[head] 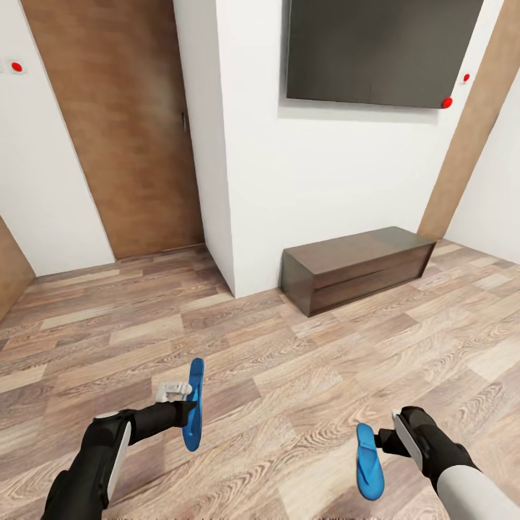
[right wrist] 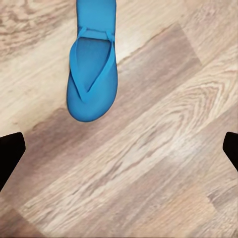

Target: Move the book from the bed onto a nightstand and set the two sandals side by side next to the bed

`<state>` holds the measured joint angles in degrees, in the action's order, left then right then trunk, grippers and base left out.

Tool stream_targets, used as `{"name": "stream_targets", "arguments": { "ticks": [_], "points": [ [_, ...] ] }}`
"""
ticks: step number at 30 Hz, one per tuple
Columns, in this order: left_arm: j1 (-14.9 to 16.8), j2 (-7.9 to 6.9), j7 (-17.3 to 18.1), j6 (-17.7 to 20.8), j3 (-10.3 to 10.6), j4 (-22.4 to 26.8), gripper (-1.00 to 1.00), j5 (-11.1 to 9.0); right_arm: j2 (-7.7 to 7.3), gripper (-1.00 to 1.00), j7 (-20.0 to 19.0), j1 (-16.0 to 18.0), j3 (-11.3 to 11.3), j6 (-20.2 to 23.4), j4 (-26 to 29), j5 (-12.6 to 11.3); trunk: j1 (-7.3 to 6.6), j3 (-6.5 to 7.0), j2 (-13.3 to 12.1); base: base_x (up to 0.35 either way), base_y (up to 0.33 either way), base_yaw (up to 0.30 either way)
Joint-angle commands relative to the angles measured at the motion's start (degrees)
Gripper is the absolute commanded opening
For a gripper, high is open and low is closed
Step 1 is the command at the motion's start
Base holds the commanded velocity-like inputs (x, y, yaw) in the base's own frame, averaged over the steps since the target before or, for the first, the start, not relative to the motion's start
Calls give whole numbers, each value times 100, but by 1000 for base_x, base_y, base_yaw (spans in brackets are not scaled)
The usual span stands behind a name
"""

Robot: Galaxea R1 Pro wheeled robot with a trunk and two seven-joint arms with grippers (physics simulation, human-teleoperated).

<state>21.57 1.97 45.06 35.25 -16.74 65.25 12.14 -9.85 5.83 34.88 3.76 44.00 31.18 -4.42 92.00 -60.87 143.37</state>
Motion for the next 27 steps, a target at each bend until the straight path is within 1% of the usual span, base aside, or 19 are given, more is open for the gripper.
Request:
{"name": "stream_targets", "arguments": {
  "ticks": [1, 27],
  "points": [
    [5, 9, 50, 34, -23, 7, -100, 34, 1, 100, 41, 2, 3, 21, 9, -49, 1, -28, 4, 0, 0, 0],
    [5, 7, 51, 34, -23, -3, -100, 25, 1, 100, 40, 2, 2, 21, 3, -51, 68, -604, 39, 0, 0, 0]
  ]
}}
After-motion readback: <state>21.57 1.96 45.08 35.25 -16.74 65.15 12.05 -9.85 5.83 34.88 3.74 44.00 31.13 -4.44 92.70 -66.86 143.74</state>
